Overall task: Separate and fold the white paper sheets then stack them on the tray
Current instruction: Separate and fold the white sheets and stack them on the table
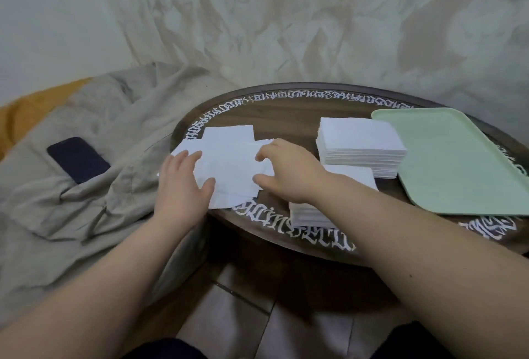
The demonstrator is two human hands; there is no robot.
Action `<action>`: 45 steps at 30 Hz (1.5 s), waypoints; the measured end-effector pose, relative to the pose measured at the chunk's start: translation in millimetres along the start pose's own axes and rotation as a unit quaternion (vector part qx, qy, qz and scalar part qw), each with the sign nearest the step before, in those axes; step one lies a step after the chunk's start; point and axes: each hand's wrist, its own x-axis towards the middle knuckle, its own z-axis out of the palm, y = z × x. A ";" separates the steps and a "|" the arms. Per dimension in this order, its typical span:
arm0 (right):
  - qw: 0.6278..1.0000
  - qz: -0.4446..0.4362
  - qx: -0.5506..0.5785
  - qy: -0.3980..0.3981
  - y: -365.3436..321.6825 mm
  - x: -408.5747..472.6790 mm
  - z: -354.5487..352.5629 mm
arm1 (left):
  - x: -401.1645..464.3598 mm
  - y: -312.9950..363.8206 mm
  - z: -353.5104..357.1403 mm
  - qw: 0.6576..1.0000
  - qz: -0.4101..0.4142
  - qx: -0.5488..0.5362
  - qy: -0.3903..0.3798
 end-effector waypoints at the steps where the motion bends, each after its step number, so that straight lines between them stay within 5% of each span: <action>1: 1.000 0.005 0.008 -0.015 -7.3 10.2 8.1 | 2.1 -9.0 -3.1 1.000 -0.020 -0.014 0.001; 6: 0.996 0.053 0.016 -0.071 -27.3 52.4 43.7 | 8.2 -31.9 -4.4 0.949 -0.217 -0.230 -0.021; 9: 0.987 0.121 -0.007 -0.110 -28.3 70.0 60.1 | 20.2 -44.4 8.2 0.915 -0.262 -0.301 -0.062; 15: 0.981 0.126 -0.049 -0.139 -37.1 87.9 70.5 | 44.8 -52.3 12.8 0.974 -0.159 -0.162 -0.029; 19: 0.979 0.198 0.001 -0.054 -32.7 93.0 69.1 | 56.3 -59.1 15.6 0.985 -0.157 -0.062 -0.044; 23: 0.949 0.299 0.103 -0.007 -28.3 101.9 68.0 | 57.6 -65.0 18.0 0.984 -0.159 -0.066 -0.038; 39: 0.897 0.249 0.363 -0.038 -40.1 100.5 65.8 | 49.6 -63.1 24.4 0.989 -0.107 -0.035 -0.095; 45: 0.768 0.280 0.575 0.033 -37.0 95.8 53.4 | 47.7 -54.7 14.7 0.985 -0.103 -0.135 -0.025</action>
